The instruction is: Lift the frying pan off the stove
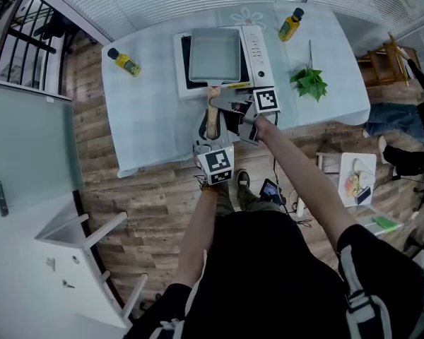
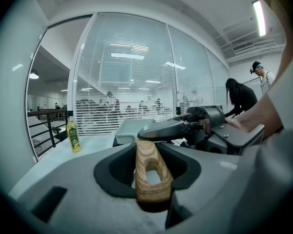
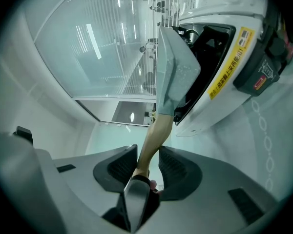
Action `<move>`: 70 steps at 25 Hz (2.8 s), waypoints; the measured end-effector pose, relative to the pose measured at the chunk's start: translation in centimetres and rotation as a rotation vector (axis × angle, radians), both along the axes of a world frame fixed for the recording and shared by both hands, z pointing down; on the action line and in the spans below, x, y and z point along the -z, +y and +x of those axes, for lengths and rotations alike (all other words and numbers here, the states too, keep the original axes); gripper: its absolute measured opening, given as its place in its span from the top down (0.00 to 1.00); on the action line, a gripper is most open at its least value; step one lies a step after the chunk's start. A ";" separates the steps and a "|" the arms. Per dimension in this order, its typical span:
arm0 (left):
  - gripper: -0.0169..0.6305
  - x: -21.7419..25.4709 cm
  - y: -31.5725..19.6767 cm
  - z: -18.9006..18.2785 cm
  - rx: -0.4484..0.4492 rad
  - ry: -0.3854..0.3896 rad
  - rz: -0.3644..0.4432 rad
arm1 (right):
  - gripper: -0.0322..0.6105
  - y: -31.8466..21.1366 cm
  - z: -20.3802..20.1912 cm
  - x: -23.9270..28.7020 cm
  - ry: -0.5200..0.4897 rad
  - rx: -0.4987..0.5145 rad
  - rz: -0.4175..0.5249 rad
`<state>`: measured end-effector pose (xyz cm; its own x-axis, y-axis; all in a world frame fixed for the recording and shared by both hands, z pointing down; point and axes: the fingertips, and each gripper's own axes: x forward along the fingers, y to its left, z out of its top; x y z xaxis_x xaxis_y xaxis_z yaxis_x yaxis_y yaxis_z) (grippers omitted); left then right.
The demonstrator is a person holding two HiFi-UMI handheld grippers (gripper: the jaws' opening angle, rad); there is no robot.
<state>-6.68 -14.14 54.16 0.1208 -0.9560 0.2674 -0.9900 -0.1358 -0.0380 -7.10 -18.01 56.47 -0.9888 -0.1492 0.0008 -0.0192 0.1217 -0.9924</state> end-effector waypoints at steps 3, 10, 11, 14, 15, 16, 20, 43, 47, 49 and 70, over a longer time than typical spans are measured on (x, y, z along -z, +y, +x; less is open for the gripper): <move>0.76 0.0 0.0 -0.1 0.004 0.002 0.001 | 0.75 0.1 -0.1 -0.1 0.011 0.006 -0.010; 0.76 -0.2 0.1 0.5 0.002 0.001 -0.006 | 0.76 0.2 0.4 0.1 0.008 0.013 0.011; 0.76 -0.2 0.2 0.6 0.001 -0.002 -0.007 | 0.76 0.1 0.4 -0.1 0.016 0.014 0.016; 0.76 -0.2 0.3 0.6 0.005 -0.003 -0.005 | 0.76 0.2 0.5 -0.1 0.028 0.022 0.025; 0.76 -0.2 0.2 0.6 0.007 -0.002 -0.003 | 0.76 0.2 0.5 -0.1 0.025 0.022 0.025; 0.76 -0.1 0.2 0.7 0.010 -0.001 -0.002 | 0.76 0.2 0.6 0.0 0.021 0.020 0.025; 0.76 0.0 0.1 0.9 0.013 0.002 0.000 | 0.76 0.0 0.7 0.3 0.010 0.007 0.025; 0.76 0.9 0.1 1.8 0.004 -0.018 0.015 | 0.76 0.2 1.7 1.1 -0.023 -0.011 0.002; 0.76 1.3 0.1 1.9 0.000 -0.020 0.023 | 0.76 0.2 1.8 1.6 -0.026 -0.015 0.013; 0.76 1.4 0.2 2.0 -0.003 -0.022 0.028 | 0.76 0.2 1.8 1.8 -0.030 -0.017 0.020; 0.76 6.0 1.8 1.2 -0.013 -0.062 0.121 | 0.76 1.7 0.9 6.7 -0.054 0.008 0.131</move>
